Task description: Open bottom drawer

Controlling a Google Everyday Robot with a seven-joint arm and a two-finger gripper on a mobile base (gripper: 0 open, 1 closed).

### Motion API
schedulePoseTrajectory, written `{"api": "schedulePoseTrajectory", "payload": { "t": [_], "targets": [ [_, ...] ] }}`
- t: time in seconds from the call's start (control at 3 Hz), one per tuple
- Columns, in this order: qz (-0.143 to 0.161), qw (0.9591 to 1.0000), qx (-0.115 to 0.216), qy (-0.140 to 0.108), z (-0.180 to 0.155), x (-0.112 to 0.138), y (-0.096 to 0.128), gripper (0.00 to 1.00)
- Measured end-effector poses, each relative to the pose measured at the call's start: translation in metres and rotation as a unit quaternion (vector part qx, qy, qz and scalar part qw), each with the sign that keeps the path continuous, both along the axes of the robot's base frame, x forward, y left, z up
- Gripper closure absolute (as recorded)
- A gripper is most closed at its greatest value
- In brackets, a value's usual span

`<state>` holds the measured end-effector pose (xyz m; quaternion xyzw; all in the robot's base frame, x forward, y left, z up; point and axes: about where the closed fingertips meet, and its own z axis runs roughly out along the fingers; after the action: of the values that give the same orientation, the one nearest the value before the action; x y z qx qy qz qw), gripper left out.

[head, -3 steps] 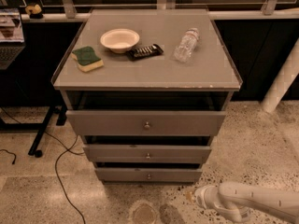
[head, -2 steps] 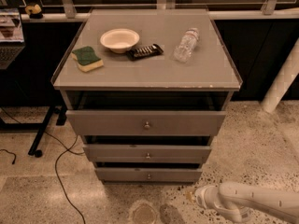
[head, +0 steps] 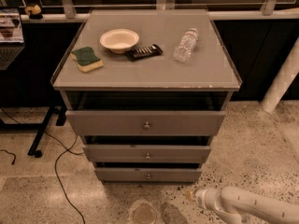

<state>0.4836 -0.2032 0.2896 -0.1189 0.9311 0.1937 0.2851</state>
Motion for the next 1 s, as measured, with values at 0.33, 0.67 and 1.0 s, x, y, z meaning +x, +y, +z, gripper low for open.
{"api": "schedulePoseTrajectory", "payload": {
  "t": [0.33, 0.67, 1.0],
  "targets": [
    [-0.010, 0.9997, 0.016, -0.014, -0.018, 0.017, 0.001, 1.00],
    [-0.002, 0.9989, 0.029, -0.035, -0.028, 0.032, 0.004, 1.00],
    [0.034, 0.9973, 0.039, -0.052, -0.034, 0.045, 0.005, 1.00]
  ]
}}
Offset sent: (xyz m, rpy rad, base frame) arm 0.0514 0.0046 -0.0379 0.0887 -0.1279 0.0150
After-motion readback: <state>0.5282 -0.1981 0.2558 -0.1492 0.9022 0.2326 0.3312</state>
